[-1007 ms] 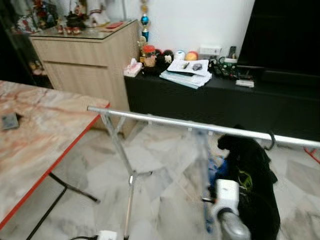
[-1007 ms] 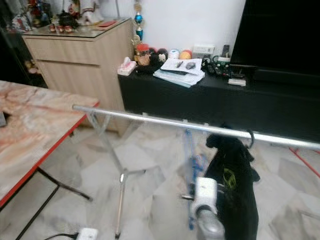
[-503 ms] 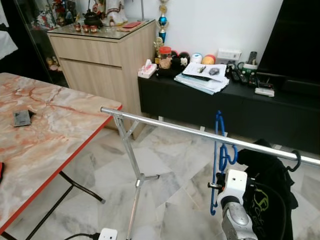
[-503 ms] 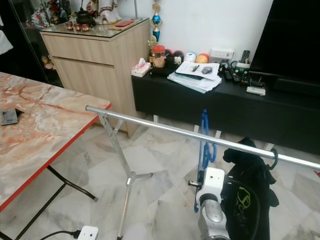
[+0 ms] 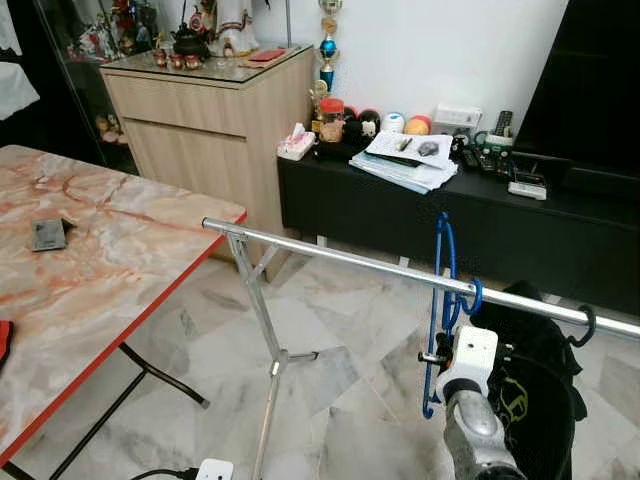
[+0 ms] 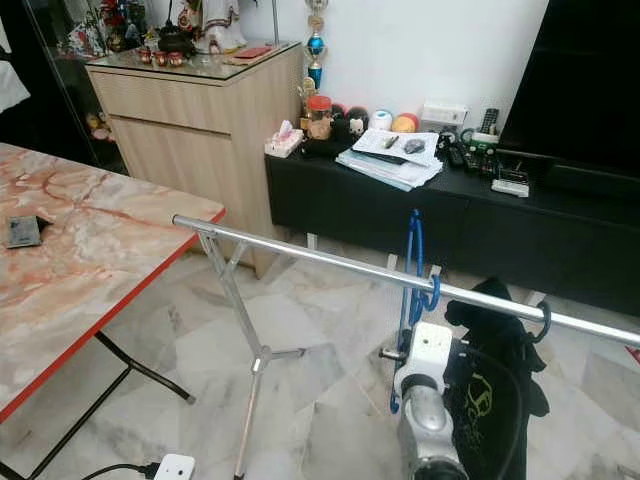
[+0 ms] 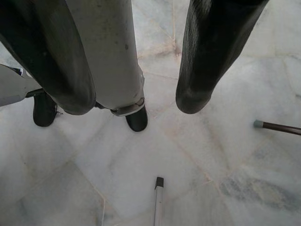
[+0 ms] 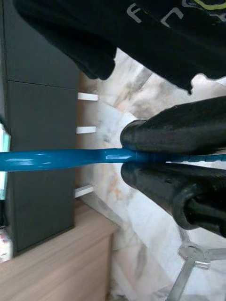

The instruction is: Hang hanger

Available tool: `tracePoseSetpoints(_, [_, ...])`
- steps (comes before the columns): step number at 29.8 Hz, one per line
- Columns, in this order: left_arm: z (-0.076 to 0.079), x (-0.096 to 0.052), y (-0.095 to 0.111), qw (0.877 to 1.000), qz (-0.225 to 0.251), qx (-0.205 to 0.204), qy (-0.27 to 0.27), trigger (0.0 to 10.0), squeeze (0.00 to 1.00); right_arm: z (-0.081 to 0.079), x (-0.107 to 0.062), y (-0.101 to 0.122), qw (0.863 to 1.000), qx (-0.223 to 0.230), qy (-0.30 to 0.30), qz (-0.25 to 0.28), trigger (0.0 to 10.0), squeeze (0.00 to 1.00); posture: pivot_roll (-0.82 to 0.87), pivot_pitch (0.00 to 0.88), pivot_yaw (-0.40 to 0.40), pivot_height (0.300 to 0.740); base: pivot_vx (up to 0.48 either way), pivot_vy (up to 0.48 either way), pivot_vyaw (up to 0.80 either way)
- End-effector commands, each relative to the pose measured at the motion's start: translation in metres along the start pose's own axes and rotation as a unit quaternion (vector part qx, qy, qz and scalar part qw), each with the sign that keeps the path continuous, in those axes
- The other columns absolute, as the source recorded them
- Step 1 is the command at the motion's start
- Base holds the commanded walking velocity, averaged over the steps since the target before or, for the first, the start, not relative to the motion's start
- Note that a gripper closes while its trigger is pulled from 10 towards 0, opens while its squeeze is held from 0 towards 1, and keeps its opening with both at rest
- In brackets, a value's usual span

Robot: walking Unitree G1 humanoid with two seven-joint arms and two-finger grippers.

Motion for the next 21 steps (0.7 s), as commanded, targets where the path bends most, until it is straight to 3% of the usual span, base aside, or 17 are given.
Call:
tracePoseSetpoints(1, [-0.002,0.0,-0.003,1.0,-0.01,0.0,0.001,10.0,0.0,-0.001,0.003,0.003,1.0,-0.002,0.007,-0.008,10.0,0.0,0.04,0.0,0.021,0.74,0.0,0.0,0.0])
tracePoseSetpoints(7, [-0.002,0.0,-0.003,1.0,-0.012,-0.001,-0.003,10.0,0.0,0.0,0.006,0.007,1.0,-0.012,0.014,-0.012,10.0,0.0,0.05,0.0,0.018,0.74,0.0,0.0,0.0])
tracePoseSetpoints(21, [-0.001,0.0,-0.004,1.0,-0.017,0.003,-0.008,10.0,0.0,-0.014,-0.002,-0.013,0.997,-0.021,0.052,-0.056,10.0,0.0,0.05,0.0,0.017,0.74,0.0,0.0,0.0])
Point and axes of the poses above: a point about 5 cm out from each wrist's last joint towards the gripper, its own x axis pointing out of the wrist towards the gripper, its own y axis along the axis of the wrist's last joint, z = x × y, the point moved 1 cm from there along x, pointing out of the wrist towards the gripper, and after that the axes turned 13 degrees about -x, right-handed, at the moved point
